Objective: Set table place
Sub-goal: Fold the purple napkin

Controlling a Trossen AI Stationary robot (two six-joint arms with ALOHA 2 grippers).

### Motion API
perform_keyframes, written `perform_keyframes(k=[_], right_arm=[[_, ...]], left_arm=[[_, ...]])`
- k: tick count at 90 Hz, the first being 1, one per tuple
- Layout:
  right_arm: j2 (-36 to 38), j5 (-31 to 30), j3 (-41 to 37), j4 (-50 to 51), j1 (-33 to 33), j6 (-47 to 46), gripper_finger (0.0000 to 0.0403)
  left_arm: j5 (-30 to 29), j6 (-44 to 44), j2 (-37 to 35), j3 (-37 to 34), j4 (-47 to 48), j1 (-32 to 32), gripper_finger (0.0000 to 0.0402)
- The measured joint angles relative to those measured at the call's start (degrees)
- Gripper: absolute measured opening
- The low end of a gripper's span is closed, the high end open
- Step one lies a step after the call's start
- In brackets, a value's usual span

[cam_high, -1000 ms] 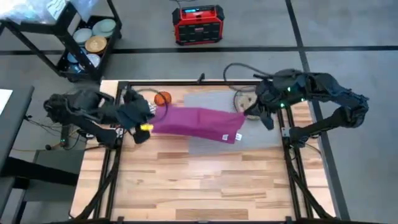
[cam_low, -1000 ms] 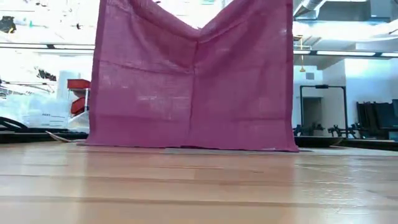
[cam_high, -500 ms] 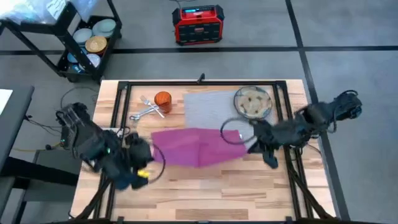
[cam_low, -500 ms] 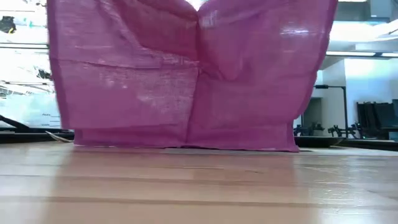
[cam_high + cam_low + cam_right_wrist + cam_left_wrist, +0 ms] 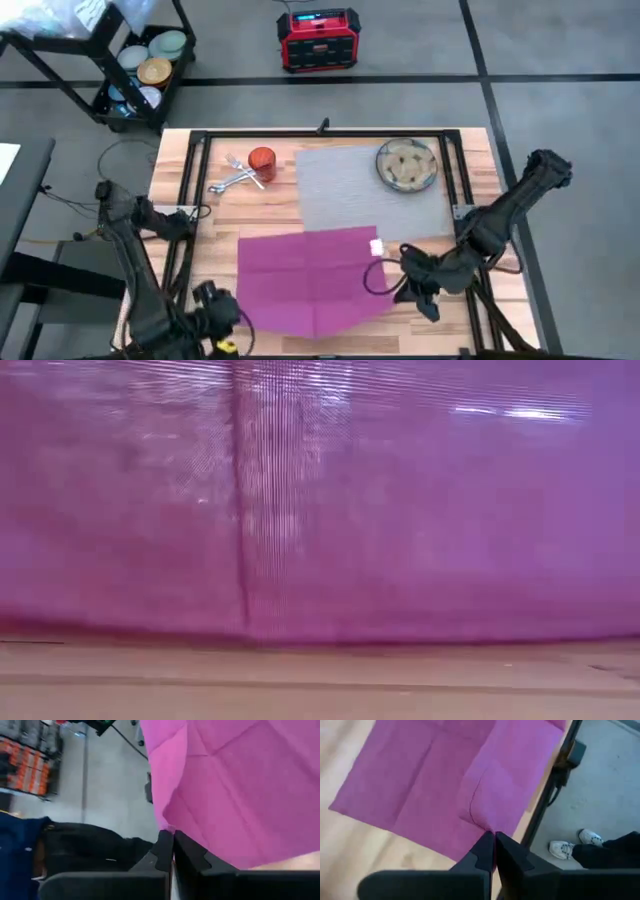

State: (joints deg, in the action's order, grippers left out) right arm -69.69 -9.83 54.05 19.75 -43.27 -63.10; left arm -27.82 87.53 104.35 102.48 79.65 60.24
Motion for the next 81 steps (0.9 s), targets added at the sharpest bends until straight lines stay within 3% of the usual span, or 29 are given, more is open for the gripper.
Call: perform_keyframes(k=[25, 34, 50, 81], right_arm=[[0.04, -0.63, -4.95, -5.30, -0.66, -2.63, 0.0000], [0.17, -0.61, -4.93, -5.25, 0.73, -0.77, 0.0000], [1.62, -0.67, -4.93, -2.05, 5.55, 3.74, 0.0000], [8.98, -0.63, -4.84, 10.39, 18.50, 11.27, 0.0000]], left_arm=[[2.08, 4.01, 4.69, -1.25, -4.05, 0.51, 0.0000], [1.65, 7.68, 4.44, -2.76, -1.28, 0.51, 0.0000], [0.66, 15.43, 3.89, -4.69, 10.37, 0.44, 0.0000], [-4.47, 20.14, -4.07, -19.71, 9.17, -3.86, 0.0000]])
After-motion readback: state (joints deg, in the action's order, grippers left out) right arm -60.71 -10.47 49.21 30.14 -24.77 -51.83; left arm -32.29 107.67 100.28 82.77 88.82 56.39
